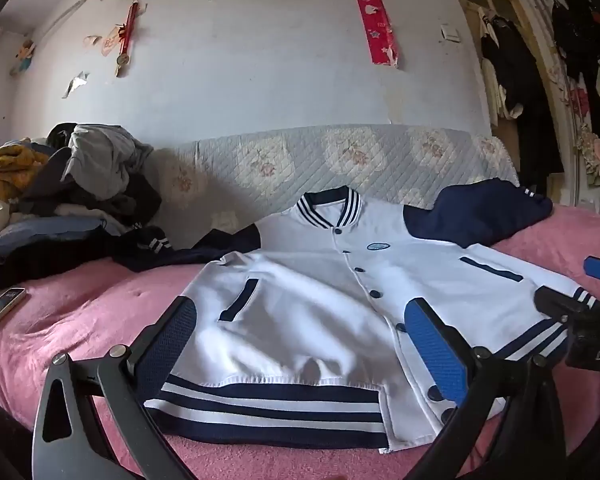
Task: Fold large clothes
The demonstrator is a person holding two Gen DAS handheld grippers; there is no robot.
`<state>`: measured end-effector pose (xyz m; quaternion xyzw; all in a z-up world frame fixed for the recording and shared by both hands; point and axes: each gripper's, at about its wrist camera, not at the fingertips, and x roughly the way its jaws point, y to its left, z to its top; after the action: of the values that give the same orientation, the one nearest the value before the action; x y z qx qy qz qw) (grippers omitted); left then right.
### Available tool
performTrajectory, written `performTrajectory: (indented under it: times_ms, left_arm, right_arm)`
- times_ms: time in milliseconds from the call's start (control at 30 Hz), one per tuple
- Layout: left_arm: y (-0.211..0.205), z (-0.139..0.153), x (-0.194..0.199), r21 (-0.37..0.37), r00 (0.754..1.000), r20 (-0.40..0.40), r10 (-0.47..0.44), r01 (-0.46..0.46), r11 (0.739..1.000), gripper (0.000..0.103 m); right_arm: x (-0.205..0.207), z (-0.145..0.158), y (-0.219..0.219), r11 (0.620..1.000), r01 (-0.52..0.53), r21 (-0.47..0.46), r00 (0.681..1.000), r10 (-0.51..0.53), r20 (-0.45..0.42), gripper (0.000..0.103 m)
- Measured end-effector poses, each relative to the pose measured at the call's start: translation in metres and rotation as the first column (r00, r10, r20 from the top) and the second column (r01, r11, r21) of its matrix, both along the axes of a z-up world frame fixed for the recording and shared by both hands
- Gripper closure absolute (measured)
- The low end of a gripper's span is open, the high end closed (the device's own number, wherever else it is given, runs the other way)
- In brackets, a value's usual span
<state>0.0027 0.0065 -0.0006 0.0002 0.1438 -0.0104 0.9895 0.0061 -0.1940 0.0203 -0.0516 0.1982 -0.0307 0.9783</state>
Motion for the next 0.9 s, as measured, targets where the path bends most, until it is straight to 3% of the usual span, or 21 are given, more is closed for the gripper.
performTrajectory:
  times_ms: [67,133,200,533,867,900]
  left_arm:
    - [0.006,0.011,0.003,0.000,1.000,0.012,-0.006,0.006,1.000,0.000]
    - [-0.006,0.013,-0.010,0.060,0.997,0.081,0.015,-0.019,0.998,0.000]
    - [-0.011,0.020,-0.014,0.054,0.996,0.093,0.017,-0.022,0.998,0.000]
    - [0.000,-0.003,-0.011,0.005,0.995,0.100,0.015,-0.016,1.000,0.000]
    - [-0.005,-0.010,-0.010,0.029,0.995,0.097,0.002,-0.004,1.000,0.000]
    - [-0.006,-0.010,-0.010,0.035,0.996,0.091,-0.010,0.007,0.999,0.004]
  right_arm:
    - [0.002,-0.001,-0.002,1.000,0.010,-0.018,1.000,-0.011,-0.007,0.000]
    - [0.001,-0.004,0.002,0.998,0.027,-0.065,1.000,-0.026,0.018,0.000]
    - [0.002,-0.005,0.003,0.998,0.024,-0.058,0.999,-0.023,0.025,0.000]
    - [0.002,-0.009,-0.006,0.999,0.033,-0.005,0.999,-0.033,0.034,0.000]
    - [0.000,-0.016,-0.004,0.999,0.031,-0.008,0.999,-0.031,0.027,0.000]
    - [0.000,-0.016,-0.004,1.000,0.031,-0.005,0.999,-0.031,0.028,0.000]
